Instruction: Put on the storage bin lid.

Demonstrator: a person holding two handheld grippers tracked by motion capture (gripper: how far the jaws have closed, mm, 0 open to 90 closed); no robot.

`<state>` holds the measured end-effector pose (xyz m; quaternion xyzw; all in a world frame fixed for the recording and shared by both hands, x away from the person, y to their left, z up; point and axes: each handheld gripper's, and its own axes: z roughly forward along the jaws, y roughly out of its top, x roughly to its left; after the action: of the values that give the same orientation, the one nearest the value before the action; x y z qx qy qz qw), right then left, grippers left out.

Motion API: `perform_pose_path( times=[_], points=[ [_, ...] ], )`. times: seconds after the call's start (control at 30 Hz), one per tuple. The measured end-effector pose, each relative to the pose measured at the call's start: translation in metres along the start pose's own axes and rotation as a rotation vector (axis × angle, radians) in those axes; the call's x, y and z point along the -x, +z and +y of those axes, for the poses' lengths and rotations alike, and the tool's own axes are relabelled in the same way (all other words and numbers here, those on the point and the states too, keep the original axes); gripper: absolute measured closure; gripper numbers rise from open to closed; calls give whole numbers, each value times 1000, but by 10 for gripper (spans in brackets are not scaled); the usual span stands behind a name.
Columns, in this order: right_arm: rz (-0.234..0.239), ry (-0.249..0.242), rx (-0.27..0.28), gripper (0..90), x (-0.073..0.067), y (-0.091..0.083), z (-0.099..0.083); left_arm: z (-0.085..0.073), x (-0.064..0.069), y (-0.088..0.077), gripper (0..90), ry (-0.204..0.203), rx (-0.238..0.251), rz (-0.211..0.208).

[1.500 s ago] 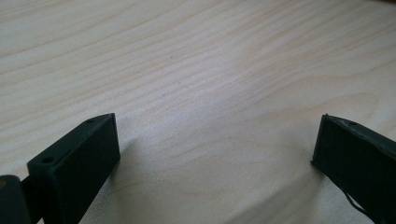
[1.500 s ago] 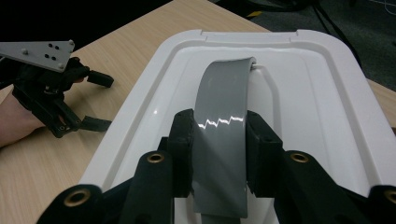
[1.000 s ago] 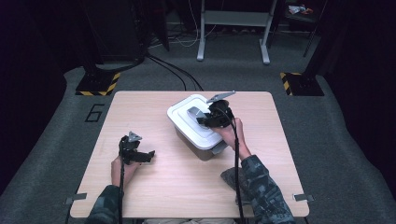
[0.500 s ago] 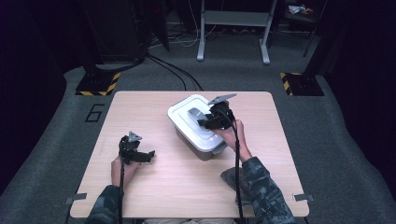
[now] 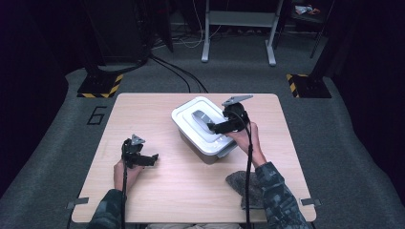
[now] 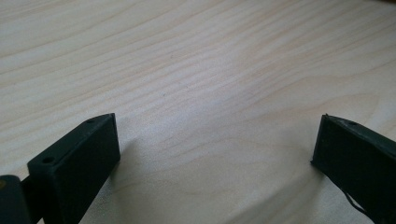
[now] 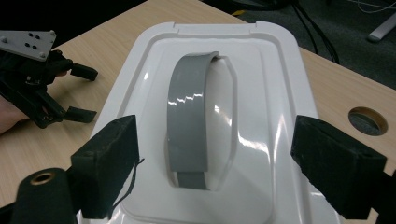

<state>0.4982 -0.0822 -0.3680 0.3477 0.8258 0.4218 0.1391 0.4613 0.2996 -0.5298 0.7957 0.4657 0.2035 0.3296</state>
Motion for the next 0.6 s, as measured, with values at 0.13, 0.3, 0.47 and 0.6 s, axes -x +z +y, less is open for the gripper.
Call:
perform_pose_path(
  times=[0.13,0.3,0.47,0.6],
  points=[
    [-17,9,9,129,5,-16,-5,0,0,0,1,-2,1,1],
    [-44,24,14,108,13,-35,-14,0,0,0,1,-2,3,2],
    [-88,30,23,94,21,-58,-26,0,0,0,1,-3,6,4],
    [-117,32,26,82,27,-72,-36,0,0,0,1,-2,0,1]
  ],
)
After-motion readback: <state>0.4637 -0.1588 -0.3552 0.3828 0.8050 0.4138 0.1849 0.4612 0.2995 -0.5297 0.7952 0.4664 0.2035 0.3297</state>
